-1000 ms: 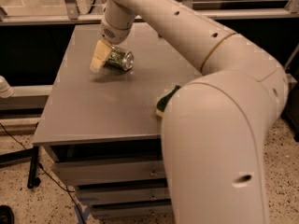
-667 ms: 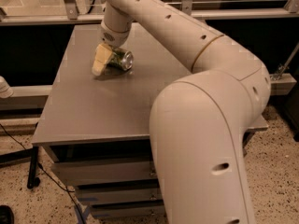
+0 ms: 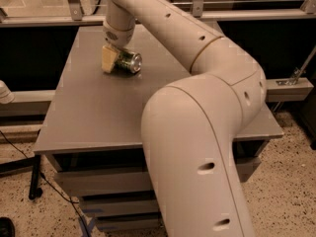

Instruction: Place green can upright

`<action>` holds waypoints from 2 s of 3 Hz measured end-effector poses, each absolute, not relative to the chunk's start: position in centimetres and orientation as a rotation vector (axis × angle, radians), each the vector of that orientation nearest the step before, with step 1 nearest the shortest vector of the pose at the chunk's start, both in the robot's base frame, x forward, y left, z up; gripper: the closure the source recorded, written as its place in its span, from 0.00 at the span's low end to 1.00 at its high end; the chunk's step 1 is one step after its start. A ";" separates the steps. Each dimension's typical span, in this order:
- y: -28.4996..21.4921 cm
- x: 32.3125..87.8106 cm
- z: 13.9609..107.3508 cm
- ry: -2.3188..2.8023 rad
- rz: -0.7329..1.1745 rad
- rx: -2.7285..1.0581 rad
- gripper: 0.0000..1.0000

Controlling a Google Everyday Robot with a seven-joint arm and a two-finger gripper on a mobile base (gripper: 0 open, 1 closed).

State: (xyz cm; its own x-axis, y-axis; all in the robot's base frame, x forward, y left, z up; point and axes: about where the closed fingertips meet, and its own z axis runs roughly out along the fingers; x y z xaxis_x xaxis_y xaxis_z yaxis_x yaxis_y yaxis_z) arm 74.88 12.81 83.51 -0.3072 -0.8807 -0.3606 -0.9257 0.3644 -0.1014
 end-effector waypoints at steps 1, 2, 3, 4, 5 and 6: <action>13.0 75.1 85.6 2.258 0.159 -1.582 0.64; 12.3 74.9 88.9 2.210 0.168 -1.521 0.86; 10.5 74.1 92.4 2.133 0.238 -1.397 1.00; 7.4 72.4 94.0 2.043 0.317 -1.283 1.00; 4.4 70.5 94.0 1.946 0.392 -1.192 1.00; 1.7 69.5 94.1 1.823 0.455 -1.089 1.00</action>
Offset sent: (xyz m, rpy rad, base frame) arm -0.0066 -0.0214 0.1150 0.1458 -0.1773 -0.0505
